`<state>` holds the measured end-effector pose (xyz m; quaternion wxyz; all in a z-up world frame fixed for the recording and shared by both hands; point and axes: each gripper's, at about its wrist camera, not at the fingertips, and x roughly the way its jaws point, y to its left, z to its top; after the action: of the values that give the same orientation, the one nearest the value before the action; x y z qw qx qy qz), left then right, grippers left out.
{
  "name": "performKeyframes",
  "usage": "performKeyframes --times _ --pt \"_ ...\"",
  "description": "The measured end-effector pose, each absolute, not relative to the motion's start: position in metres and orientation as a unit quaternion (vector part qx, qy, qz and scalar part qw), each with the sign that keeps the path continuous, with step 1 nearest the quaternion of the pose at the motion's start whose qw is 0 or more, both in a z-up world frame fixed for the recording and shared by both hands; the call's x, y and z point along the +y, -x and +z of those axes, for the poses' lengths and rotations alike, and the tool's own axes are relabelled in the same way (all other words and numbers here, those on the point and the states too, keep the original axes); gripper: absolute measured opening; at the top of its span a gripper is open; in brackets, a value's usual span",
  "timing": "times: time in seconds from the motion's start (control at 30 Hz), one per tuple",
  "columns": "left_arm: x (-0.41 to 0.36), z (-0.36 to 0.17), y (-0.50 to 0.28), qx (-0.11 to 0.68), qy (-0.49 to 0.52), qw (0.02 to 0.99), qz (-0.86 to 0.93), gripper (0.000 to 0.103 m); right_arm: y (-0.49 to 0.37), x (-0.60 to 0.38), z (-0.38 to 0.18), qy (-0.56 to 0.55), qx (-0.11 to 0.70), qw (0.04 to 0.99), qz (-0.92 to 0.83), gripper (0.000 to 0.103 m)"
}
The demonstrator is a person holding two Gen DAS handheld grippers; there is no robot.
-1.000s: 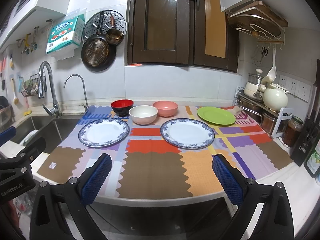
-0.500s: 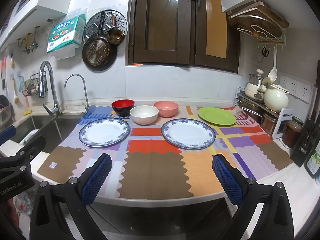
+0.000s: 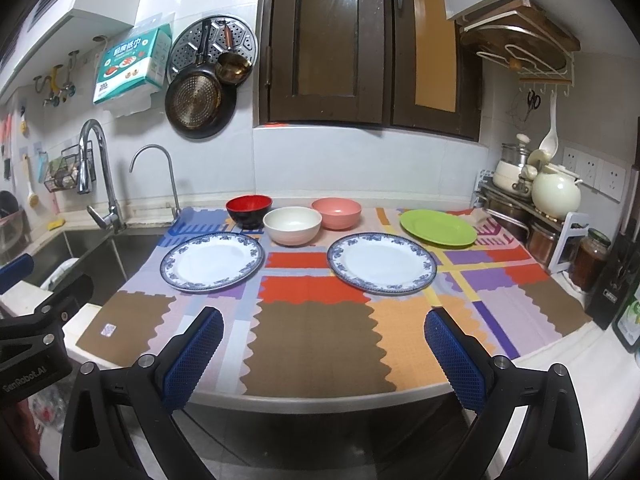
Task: Organize plates and bowls
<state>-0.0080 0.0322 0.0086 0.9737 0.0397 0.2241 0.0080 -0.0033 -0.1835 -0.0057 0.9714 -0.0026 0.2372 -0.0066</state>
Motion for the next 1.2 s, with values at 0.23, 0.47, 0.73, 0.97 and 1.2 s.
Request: performKeyframes --times 0.23,0.47,0.73,0.97,1.2 --pt "0.031 0.001 -0.013 0.235 -0.036 0.971 0.033 0.103 -0.022 -0.180 -0.012 0.005 0.249 0.968 0.011 0.102" --pt "0.025 -0.002 -0.053 0.244 -0.019 0.967 0.065 0.103 -0.064 -0.178 -0.014 0.020 0.245 0.968 0.042 0.102" --pt "0.025 -0.013 -0.084 0.262 -0.008 0.959 0.103 0.103 -0.119 -0.177 -0.020 0.028 0.252 0.963 0.087 0.102" --pt "0.040 -0.020 -0.117 0.287 -0.010 0.951 0.118 0.103 -0.156 -0.166 -0.032 0.024 0.283 0.953 0.110 0.102" --pt "0.070 -0.019 -0.165 0.294 -0.012 0.950 0.108 0.103 -0.195 -0.139 -0.036 0.020 0.297 0.949 0.103 0.102"
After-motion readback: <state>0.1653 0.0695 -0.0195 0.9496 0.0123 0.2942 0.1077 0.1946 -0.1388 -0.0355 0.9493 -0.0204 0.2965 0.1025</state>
